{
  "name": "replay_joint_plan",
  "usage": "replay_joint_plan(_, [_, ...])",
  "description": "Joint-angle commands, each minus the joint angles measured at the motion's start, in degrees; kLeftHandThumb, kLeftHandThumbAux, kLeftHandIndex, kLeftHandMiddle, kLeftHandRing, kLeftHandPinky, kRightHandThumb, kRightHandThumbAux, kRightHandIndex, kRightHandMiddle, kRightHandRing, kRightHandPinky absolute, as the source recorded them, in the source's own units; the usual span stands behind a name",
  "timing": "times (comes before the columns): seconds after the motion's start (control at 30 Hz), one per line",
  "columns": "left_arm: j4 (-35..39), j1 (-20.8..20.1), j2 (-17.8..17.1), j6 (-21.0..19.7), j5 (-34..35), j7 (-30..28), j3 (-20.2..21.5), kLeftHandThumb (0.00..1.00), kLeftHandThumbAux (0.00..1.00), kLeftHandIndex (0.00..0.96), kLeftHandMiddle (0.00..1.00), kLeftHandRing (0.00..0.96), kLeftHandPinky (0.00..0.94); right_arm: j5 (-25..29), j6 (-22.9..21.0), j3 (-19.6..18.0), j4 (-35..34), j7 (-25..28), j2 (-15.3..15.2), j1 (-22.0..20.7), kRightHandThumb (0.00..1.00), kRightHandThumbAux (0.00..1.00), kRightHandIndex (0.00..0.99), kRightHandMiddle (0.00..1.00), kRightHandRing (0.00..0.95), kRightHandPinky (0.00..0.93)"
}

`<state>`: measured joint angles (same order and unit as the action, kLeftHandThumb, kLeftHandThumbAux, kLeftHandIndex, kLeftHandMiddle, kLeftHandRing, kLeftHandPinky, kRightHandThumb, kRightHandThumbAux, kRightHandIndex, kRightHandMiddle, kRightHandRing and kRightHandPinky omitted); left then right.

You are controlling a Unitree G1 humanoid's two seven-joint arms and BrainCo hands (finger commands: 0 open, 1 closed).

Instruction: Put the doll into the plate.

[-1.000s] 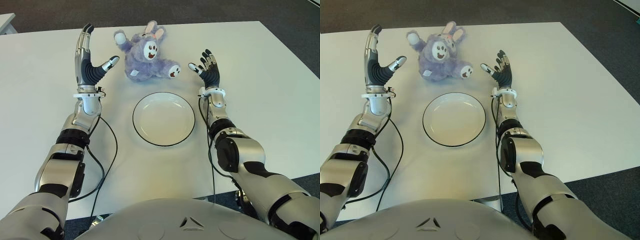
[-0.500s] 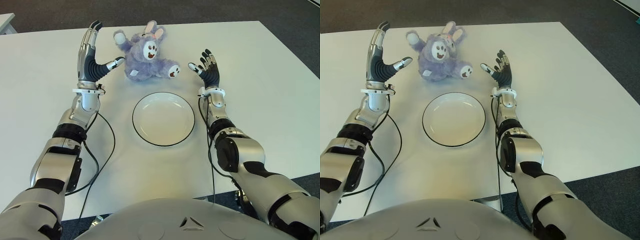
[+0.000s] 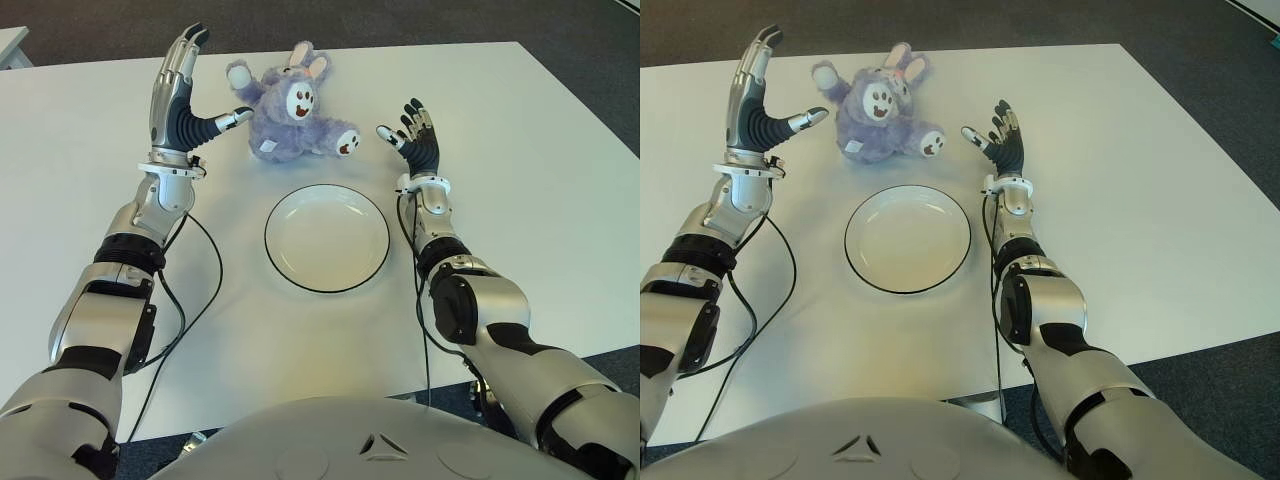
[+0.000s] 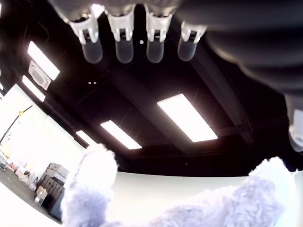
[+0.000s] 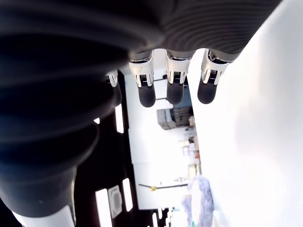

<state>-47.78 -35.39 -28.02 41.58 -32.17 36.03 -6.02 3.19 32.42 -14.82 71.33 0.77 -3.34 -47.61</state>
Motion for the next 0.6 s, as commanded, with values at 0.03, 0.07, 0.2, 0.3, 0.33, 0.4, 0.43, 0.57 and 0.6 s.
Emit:
replay_joint_plan(0.03, [-1.12,-1.16,-0.78,-0.17,-1.6,0.76,-1.15,0.0,0.396,0.0,0.079,0.031,0.0,0.75,-0.84,-0.37,1.72,-0.23,1.53,2.85,0.031,0.8,0.022,0.02,0.014,0.042])
replay_joint_plan(0.07, [-1.14,-1.26,-0.84,-0.3,-1.77,0.75,-1.24,0.0,0.395,0.0,0.079,0.031,0.0,0.76,-0.84,-0.38,1.72,-0.2,1.53,2.85,0.031,0.8,0.022,0.02,0.014,0.042])
replay_joint_plan(0.2, [-0.99,-1.8,-1.11,-0.81,-2.25,0.3,-1.79,0.0,0.367,0.0,0.08,0.029,0.0,0.81,-0.85,-0.39,1.73,0.02,1.51,2.86,0.034,0.799,0.022,0.02,0.014,0.04])
replay_joint_plan(0.3, [-0.91,-2.08,-1.3,-0.93,-2.5,0.24,-2.27,0.0,0.36,0.0,0.083,0.037,0.0,0.83,-0.87,-0.41,1.72,0.14,1.5,2.86,0.037,0.801,0.022,0.021,0.014,0.039])
replay_joint_plan(0.33, [-0.94,-2.3,-1.36,-0.9,-2.8,0.48,-2.51,0.0,0.36,0.0,0.083,0.038,0.0,0.88,-0.89,-0.46,1.72,0.18,1.51,2.85,0.037,0.801,0.022,0.021,0.014,0.039])
replay_joint_plan(0.4, [-1.04,-2.62,-1.47,-0.79,-3.33,0.95,-2.89,0.0,0.361,0.0,0.089,0.046,0.0,0.96,-0.92,-0.55,1.71,0.24,1.53,2.84,0.04,0.804,0.023,0.023,0.016,0.04])
replay_joint_plan(0.43, [-1.1,-2.72,-1.51,-0.73,-3.52,1.14,-3.03,0.0,0.363,0.0,0.092,0.05,0.0,0.99,-0.94,-0.58,1.71,0.26,1.54,2.83,0.042,0.806,0.023,0.024,0.017,0.041])
replay_joint_plan(0.57, [-1.49,-3.18,-1.47,-0.91,-4.26,1.84,-3.4,0.0,0.363,0.0,0.094,0.052,0.0,1.03,-1.03,-0.63,1.71,0.25,1.55,2.81,0.044,0.804,0.023,0.022,0.015,0.034])
replay_joint_plan(0.6, [-1.62,-3.3,-1.44,-0.93,-4.38,1.97,-3.5,0.0,0.363,0.0,0.095,0.052,0.0,1.03,-1.05,-0.64,1.71,0.23,1.55,2.8,0.045,0.804,0.023,0.022,0.015,0.033])
